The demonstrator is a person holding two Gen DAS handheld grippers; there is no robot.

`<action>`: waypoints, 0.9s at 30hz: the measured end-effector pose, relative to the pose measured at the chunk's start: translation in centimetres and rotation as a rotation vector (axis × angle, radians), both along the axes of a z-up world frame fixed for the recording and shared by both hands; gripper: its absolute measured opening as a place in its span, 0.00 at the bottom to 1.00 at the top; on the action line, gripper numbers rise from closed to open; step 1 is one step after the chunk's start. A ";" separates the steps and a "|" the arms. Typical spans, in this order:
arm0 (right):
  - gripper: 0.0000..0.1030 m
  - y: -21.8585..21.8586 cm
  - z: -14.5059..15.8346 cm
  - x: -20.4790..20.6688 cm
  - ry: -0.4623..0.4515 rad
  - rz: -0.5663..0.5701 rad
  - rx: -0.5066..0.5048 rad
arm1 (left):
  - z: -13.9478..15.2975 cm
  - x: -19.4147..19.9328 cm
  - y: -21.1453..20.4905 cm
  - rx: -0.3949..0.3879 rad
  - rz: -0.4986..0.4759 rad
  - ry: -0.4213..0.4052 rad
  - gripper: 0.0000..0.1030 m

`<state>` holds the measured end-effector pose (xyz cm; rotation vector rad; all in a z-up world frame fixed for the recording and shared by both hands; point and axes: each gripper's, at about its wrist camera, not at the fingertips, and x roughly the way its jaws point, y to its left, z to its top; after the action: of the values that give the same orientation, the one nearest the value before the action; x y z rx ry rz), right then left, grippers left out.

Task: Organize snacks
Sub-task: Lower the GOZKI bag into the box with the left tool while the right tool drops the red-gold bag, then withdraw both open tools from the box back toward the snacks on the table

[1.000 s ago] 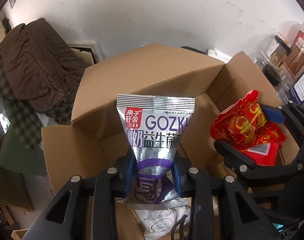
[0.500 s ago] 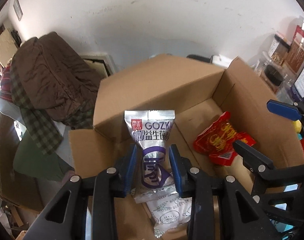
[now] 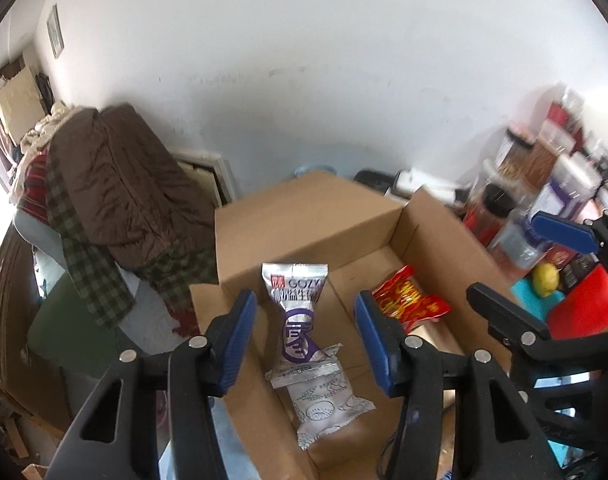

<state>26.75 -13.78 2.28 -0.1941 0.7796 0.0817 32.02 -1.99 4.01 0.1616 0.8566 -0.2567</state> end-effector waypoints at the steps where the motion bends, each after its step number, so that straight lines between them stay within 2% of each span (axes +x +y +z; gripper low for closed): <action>1: 0.79 0.0 0.6 -0.5 -0.013 -0.003 0.005 | 0.7 -0.4 0.2 -0.010 -0.006 -0.014 0.50; 7: 0.79 -0.1 4.2 -3.9 -0.089 -0.024 0.032 | 4.5 -4.0 0.6 -0.031 -0.028 -0.111 0.50; 11: 0.79 0.1 5.8 -6.0 -0.131 -0.035 0.041 | 6.2 -5.9 1.0 -0.070 -0.046 -0.135 0.50; 16: 0.79 0.6 7.5 -8.9 -0.185 -0.053 0.017 | 7.5 -8.5 1.5 -0.066 -0.043 -0.184 0.50; 18: 0.81 0.7 7.8 -9.8 -0.198 -0.060 0.022 | 7.9 -9.4 1.8 -0.064 -0.037 -0.195 0.53; 20: 0.83 0.8 8.3 -10.9 -0.214 -0.062 0.031 | 8.4 -10.5 2.2 -0.079 -0.043 -0.218 0.65; 23: 0.85 1.0 8.8 -12.6 -0.238 -0.062 0.031 | 9.3 -12.3 2.8 -0.082 -0.034 -0.282 0.76; 27: 0.87 1.1 9.3 -14.9 -0.281 -0.081 0.031 | 10.1 -14.6 3.6 -0.097 -0.041 -0.337 0.77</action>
<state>11.81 -12.73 11.62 -0.1406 0.5051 -0.0102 17.38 1.64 14.09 0.1272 0.5055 -0.2988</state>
